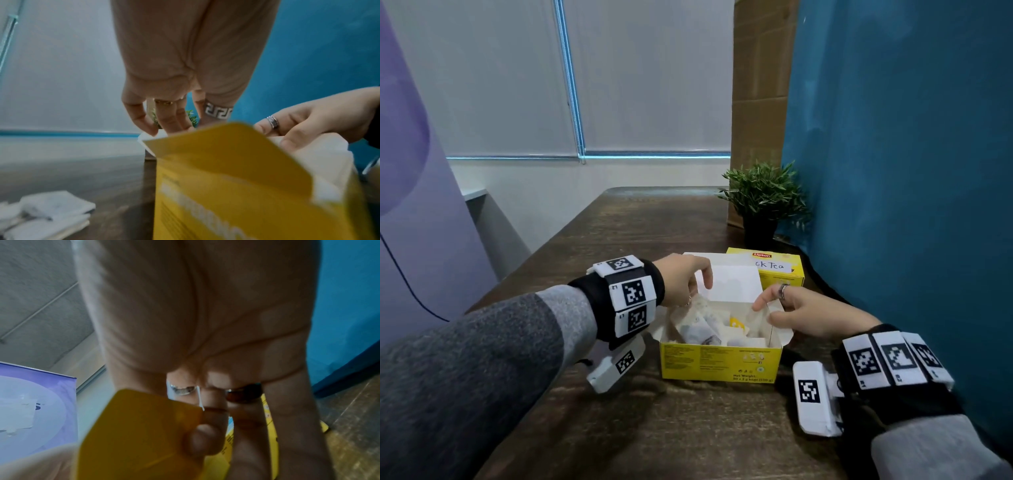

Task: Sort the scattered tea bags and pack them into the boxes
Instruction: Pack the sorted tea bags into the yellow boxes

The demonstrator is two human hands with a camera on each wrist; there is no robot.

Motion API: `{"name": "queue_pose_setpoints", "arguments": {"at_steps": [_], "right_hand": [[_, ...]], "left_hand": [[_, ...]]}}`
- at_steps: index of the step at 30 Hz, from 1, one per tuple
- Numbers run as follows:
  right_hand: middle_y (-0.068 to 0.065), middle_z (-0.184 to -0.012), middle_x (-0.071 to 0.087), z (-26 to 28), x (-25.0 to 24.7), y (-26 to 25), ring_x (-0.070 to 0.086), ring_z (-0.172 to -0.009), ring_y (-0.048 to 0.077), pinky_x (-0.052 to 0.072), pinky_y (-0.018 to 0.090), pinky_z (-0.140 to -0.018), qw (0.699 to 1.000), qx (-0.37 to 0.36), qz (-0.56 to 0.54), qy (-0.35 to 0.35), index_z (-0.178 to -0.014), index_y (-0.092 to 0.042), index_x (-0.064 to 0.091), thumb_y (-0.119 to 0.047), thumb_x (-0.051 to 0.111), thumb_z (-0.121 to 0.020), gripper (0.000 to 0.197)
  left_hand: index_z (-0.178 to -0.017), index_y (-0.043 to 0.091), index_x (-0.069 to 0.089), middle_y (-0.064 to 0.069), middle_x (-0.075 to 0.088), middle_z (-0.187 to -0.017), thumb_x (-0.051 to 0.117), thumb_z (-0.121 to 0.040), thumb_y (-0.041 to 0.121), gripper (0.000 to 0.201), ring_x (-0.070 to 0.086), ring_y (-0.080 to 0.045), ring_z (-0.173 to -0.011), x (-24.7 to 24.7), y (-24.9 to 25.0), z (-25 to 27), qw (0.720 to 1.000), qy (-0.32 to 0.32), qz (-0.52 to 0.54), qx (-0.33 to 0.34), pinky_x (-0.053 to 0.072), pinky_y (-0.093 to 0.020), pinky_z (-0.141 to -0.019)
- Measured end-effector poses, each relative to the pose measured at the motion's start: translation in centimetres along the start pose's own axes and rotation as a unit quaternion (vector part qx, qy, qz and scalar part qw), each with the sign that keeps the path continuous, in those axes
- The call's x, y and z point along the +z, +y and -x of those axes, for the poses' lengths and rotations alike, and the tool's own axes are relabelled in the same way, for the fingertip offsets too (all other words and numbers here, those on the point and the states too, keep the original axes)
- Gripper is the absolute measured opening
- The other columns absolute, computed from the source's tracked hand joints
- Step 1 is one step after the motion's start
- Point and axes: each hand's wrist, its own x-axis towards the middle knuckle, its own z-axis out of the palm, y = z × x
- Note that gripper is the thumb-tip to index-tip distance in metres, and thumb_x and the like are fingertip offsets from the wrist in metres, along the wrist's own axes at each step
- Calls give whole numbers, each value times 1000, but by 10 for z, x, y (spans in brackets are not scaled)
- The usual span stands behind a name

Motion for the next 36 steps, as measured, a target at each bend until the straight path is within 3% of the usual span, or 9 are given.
{"name": "queue_pose_setpoints", "arguments": {"at_steps": [3,7,13,16,20,23,26,32,36], "right_hand": [[1,-64,36,1,0,-1,34,-57,14,26,28,-54,1000,0,-3,3,-109,-19,58,-8,51,-90,23],[-6,-58,30,1,-1,-2,29,-50,9,24,24,-50,1000,-1,3,0,-108,-20,58,-7,50,-90,24],[8,-80,51,3,1,-5,41,-69,19,31,32,-68,998,-11,-44,-43,-106,-24,58,-9,52,-88,24],[15,-72,54,1,0,-4,45,-66,15,33,31,-66,998,-16,-45,-52,-105,-27,59,-17,56,-84,23],[0,-76,57,1,1,-3,48,-67,13,36,30,-67,996,-23,-50,-67,-107,-26,58,-16,57,-85,24],[-14,-58,48,0,0,-2,40,-53,4,32,21,-56,997,-22,-33,-62,-108,-22,57,-9,53,-91,22],[4,-73,50,-3,0,-1,43,-65,17,33,29,-64,997,-26,-42,-54,-105,-27,59,-18,55,-86,22],[10,-82,46,-11,2,-2,41,-70,21,31,35,-66,997,-12,-41,-63,-99,-39,61,-31,53,-74,27],[35,-102,54,-18,2,1,50,-77,21,39,36,-71,995,-17,-59,-75,-103,-36,61,-36,55,-72,33]], "left_hand": [[-93,28,50,9,58,-87,68,-77,3,35,53,-10,-71,3,-7,0,999,-36,35,4,46,-27,-68],[-88,29,54,10,60,-78,69,-79,4,31,56,-6,-65,-5,-15,-1,995,-69,64,-11,44,-18,-56],[-95,23,59,-2,65,-77,67,-84,6,22,51,-13,-58,-10,-36,9,970,-146,193,-37,44,-18,-53],[-97,23,60,-2,70,-85,61,-87,3,22,56,-10,-61,-9,-37,11,978,-120,172,-10,44,-15,-54],[-99,20,61,3,69,-85,53,-89,-1,24,60,-5,-68,-23,-50,15,991,22,132,-12,47,-21,-69],[-102,17,63,4,67,-83,51,-90,0,24,59,-9,-67,-33,-76,23,990,85,105,-51,48,-21,-67],[-102,16,62,6,64,-79,57,-88,6,18,57,-11,-65,-34,-112,34,983,97,94,-124,50,-30,-76],[-124,21,55,-2,60,-118,75,-77,27,51,58,-17,-101,-2,-153,36,974,-36,60,-214,46,-27,-89],[-105,20,56,-7,64,-102,77,-74,27,38,55,-13,-70,4,-154,22,972,-71,42,-220,45,-22,-63]]}}
